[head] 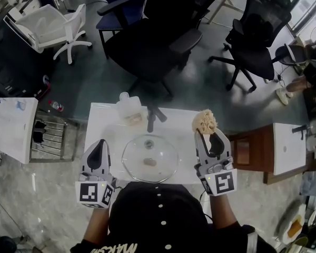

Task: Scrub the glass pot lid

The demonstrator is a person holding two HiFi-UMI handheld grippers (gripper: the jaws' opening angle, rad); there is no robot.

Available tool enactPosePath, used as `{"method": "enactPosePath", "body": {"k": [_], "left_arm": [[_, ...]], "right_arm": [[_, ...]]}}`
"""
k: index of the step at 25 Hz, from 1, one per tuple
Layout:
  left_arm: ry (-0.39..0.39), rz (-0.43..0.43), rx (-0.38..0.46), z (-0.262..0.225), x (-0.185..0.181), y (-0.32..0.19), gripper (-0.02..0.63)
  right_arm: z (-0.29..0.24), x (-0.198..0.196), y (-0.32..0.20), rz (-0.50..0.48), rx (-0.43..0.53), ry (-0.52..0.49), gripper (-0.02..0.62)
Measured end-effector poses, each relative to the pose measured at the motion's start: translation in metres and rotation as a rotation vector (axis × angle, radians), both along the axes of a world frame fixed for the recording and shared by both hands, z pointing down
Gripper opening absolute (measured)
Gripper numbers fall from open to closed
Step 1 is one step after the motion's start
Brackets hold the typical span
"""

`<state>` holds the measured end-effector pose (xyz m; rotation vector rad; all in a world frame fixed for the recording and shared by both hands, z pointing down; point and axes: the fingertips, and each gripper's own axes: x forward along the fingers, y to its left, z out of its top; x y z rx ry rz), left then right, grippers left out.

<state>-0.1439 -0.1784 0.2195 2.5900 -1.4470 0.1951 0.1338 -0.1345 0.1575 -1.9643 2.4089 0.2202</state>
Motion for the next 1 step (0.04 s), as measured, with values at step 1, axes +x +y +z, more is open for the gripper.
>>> {"method": "enactPosePath", "body": {"k": [1], "left_arm": [[0.000,-0.001,-0.001,-0.0005,-0.0002,0.0000,0.026]], "right_arm": [[-0.0017,-0.0007,-0.0002,0.001,0.006,-0.001,0.127]]}}
